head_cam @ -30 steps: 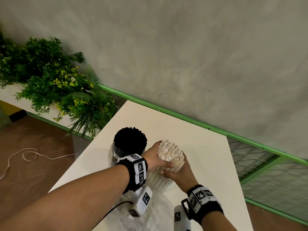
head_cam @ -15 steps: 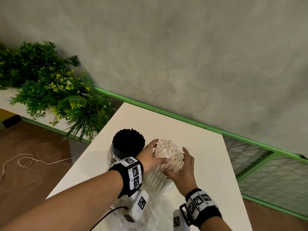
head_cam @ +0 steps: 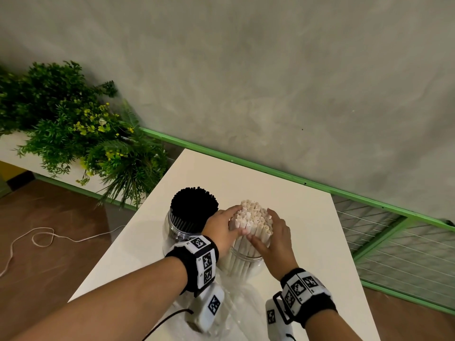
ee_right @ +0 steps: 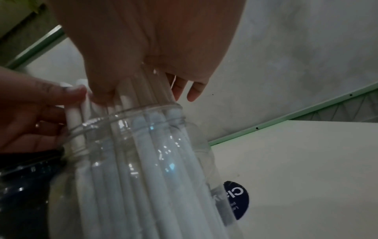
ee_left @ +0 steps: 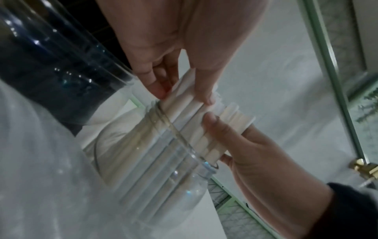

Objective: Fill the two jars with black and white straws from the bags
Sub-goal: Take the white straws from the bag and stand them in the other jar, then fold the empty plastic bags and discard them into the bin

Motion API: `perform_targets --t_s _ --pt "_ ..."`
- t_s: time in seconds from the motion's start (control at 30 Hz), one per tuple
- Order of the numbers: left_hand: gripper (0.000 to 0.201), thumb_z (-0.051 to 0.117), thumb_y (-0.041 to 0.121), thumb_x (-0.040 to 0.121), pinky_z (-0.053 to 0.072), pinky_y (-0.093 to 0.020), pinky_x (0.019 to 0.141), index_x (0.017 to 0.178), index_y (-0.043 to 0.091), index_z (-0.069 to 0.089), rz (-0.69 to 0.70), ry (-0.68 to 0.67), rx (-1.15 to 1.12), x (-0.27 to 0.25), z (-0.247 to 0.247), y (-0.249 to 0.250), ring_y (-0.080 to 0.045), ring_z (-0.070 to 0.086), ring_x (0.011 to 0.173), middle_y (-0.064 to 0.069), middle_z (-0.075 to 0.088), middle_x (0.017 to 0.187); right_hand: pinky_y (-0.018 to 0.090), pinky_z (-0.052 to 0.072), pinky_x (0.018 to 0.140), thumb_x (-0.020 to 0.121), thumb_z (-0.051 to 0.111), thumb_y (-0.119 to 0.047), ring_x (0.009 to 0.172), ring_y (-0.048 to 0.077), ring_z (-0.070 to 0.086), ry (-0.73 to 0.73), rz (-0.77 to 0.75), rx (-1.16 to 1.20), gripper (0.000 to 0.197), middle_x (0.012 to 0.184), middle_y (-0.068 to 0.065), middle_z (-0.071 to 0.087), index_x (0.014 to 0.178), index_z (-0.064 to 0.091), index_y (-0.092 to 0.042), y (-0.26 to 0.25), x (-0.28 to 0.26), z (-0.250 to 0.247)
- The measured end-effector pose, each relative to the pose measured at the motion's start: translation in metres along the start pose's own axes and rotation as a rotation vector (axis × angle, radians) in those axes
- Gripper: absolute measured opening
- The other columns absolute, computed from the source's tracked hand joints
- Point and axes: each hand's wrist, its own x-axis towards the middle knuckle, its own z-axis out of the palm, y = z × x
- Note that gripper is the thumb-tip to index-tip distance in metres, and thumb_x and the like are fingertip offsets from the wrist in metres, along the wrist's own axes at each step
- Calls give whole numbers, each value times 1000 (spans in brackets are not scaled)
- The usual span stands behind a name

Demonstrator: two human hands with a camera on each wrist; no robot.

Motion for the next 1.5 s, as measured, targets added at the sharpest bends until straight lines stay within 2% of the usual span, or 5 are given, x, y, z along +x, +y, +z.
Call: perform_targets --t_s 0.23,0.53,0.9,1.33,1.5 --pt "77 67 26 85 24 -12 96 149 25 23 3 -98 87 0 -8 8 -14 37 132 1 30 149 34 29 107 80 74 -35 135 16 25 61 -129 -170 92 151 1 19 150 14 -26 9 -12 -2" --pt "27 70 21 82 41 -16 87 107 19 61 123 18 159 -8 -10 12 -10 54 90 3 44 114 38 31 110 96 50 -21 141 17 21 6 -249 -330 66 159 -3 13 150 12 -28 5 -17 -5" --pt "22 60 6 88 42 -9 85 105 15 70 189 6 61 -15 -13 4 -9 62 93 1 69 99 41 21 116 87 33 -65 147 21 7 -116 -251 -443 75 161 -4 5 150 10 -32 -23 -2 2" --pt "25 56 -2 87 45 -5 83 104 16 65 117 -65 -15 -50 -48 -14 -3 61 91 7 66 97 49 17 116 89 49 -56 146 29 8 -166 -228 -632 75 161 -1 4 150 8 -38 -37 7 -4" --pt "19 63 11 87 44 -11 72 90 30 63 1 62 78 -89 -94 -56 -6 62 82 7 66 94 38 44 93 88 51 -44 112 23 46 11 -366 -259 35 121 0 53 115 62 -25 -54 -47 -30"
